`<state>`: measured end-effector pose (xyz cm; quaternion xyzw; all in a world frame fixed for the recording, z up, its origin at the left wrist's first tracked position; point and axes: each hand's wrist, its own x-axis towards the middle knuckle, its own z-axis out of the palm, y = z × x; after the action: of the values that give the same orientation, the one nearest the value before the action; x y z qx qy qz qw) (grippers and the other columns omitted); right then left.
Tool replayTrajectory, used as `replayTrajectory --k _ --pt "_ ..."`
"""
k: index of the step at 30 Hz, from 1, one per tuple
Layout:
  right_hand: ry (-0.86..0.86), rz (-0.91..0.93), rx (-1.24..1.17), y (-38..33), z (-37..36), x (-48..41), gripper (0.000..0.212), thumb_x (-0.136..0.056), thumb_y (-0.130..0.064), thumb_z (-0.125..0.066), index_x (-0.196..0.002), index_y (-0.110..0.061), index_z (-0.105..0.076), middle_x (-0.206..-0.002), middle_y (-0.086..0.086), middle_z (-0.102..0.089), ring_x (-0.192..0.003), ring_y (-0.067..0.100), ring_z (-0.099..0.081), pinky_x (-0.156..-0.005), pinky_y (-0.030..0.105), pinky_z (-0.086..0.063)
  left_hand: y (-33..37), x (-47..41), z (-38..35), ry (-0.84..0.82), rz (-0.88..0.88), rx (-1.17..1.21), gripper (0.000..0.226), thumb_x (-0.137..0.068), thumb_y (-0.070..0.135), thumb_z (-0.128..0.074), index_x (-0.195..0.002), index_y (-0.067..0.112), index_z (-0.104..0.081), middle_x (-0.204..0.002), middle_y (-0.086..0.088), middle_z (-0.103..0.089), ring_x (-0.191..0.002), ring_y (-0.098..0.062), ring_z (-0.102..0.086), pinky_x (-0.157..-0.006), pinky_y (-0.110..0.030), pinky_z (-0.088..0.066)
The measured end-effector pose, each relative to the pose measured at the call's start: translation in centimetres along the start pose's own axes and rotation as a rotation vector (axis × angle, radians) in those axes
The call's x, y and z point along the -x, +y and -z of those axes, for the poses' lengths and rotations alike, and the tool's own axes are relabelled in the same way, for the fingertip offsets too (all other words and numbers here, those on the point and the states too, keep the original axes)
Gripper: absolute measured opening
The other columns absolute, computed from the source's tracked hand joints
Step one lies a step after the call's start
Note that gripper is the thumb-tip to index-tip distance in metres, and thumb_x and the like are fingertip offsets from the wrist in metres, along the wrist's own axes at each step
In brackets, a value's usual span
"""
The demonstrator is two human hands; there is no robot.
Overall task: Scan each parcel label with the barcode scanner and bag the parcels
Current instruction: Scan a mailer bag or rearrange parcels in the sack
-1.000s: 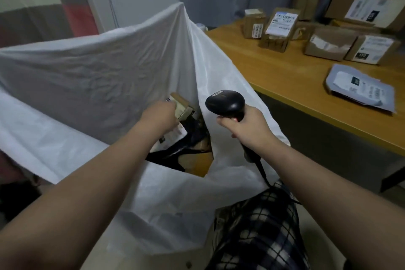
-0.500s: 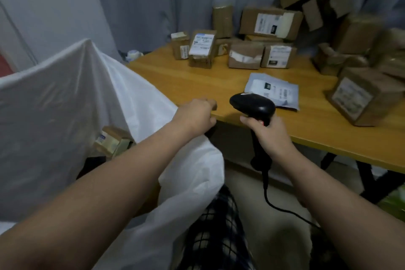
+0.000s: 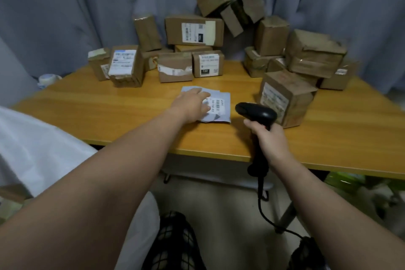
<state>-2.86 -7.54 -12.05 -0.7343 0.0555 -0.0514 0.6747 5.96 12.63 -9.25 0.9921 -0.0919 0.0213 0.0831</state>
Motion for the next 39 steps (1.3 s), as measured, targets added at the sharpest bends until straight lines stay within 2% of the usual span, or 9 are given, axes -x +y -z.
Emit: replayTrajectory --k 4,7,10,15,20,25,29,35,39 --pt "0.048 -0.037 -0.012 0.6 -0.7 -0.9 0.02 -0.085 -0.029 -0.071 -0.073 -0.018 -0.06 -0.075 -0.005 -0.058 -0.075 0.011 -0.053 -0.067 0.025 -0.039 -0.8 -2.4 -0.3 -0.184 0.092 -0.084 0.079 -0.087 0.073 -0.039 -0.152 0.038 -0.014 -0.163 -0.004 0.002 -0.149 -0.028 0.001 -0.119 -0.051 -0.002" --pt "0.082 -0.086 -0.003 0.9 -1.7 -1.5 0.018 -0.082 -0.035 -0.071 -0.075 -0.02 -0.064 -0.079 -0.004 -0.062 -0.08 0.014 -0.057 -0.068 0.031 -0.042 -1.4 -2.4 -0.5 -0.396 0.199 -0.072 0.101 -0.07 0.088 -0.044 -0.149 0.049 0.004 -0.161 0.001 0.017 -0.147 -0.033 0.012 -0.116 -0.058 -0.007" --pt "0.101 -0.108 0.088 1.1 -2.3 -1.8 0.029 -0.076 -0.048 -0.069 -0.075 -0.019 -0.066 -0.079 -0.001 -0.065 -0.081 0.02 -0.06 -0.073 0.037 -0.044 -0.5 -2.0 -0.6 -0.387 0.235 -0.187 0.102 -0.067 0.092 -0.038 -0.151 0.046 0.0 -0.161 -0.005 0.007 -0.146 -0.039 0.007 -0.114 -0.057 -0.013" --pt "0.062 -0.05 0.161 1.3 -2.1 -1.5 0.036 -0.073 -0.05 -0.064 -0.06 -0.017 -0.066 -0.06 0.004 -0.069 -0.071 0.025 -0.068 -0.079 0.043 -0.05 0.1 -0.3 -0.2 -0.351 0.239 -0.058 0.066 -0.094 0.067 -0.023 -0.15 0.031 -0.027 -0.156 -0.016 -0.014 -0.137 -0.035 -0.031 -0.11 -0.045 -0.031" --pt "0.01 -0.001 0.246 1.7 -1.7 -0.8 0.037 -0.076 -0.047 -0.064 -0.06 -0.014 -0.066 -0.06 0.005 -0.069 -0.072 0.025 -0.067 -0.078 0.042 -0.051 1.1 3.3 -0.9 -0.155 0.179 0.147 0.042 -0.099 0.044 -0.044 -0.13 0.017 -0.055 -0.137 -0.009 -0.053 -0.122 -0.028 -0.049 -0.091 -0.031 -0.039" --pt "-0.007 0.047 0.351 1.8 -1.1 0.2 0.03 -0.081 -0.041 -0.068 -0.068 -0.013 -0.067 -0.07 0.006 -0.068 -0.073 0.025 -0.064 -0.066 0.035 -0.045 1.1 5.5 -1.3 -0.033 0.512 0.296 0.089 -0.079 0.065 -0.062 -0.143 0.011 -0.035 -0.144 -0.015 -0.036 -0.134 -0.034 -0.034 -0.105 -0.038 -0.034" --pt "-0.073 0.049 0.42 1.4 -0.8 0.4 0.026 -0.079 -0.04 -0.07 -0.068 -0.018 -0.063 -0.068 0.001 -0.061 -0.071 0.02 -0.057 -0.06 0.032 -0.038 1.9 5.3 0.0 -0.051 0.576 0.5 0.072 -0.083 0.044 -0.071 -0.133 -0.002 -0.045 -0.135 -0.015 -0.052 -0.119 -0.032 -0.05 -0.08 -0.031 -0.038" --pt "-0.083 0.077 0.444 1.7 -0.6 0.3 0.026 -0.079 -0.041 -0.069 -0.065 -0.02 -0.062 -0.07 -0.001 -0.061 -0.08 0.025 -0.059 -0.068 0.033 -0.04 2.6 5.6 0.6 -0.083 0.61 0.638 0.063 -0.082 0.027 -0.077 -0.128 -0.006 -0.049 -0.127 -0.015 -0.057 -0.118 -0.033 -0.054 -0.081 -0.034 -0.042" --pt "-0.087 0.147 0.461 2.2 -0.4 0.5 0.023 -0.081 -0.039 -0.069 -0.071 -0.019 -0.065 -0.071 0.001 -0.064 -0.079 0.025 -0.061 -0.066 0.034 -0.041 2.5 6.4 0.9 -0.013 0.558 0.776 0.019 -0.087 0.015 -0.072 -0.09 0.0 -0.06 -0.073 -0.009 -0.055 -0.063 -0.022 -0.058 -0.053 -0.026 -0.042"
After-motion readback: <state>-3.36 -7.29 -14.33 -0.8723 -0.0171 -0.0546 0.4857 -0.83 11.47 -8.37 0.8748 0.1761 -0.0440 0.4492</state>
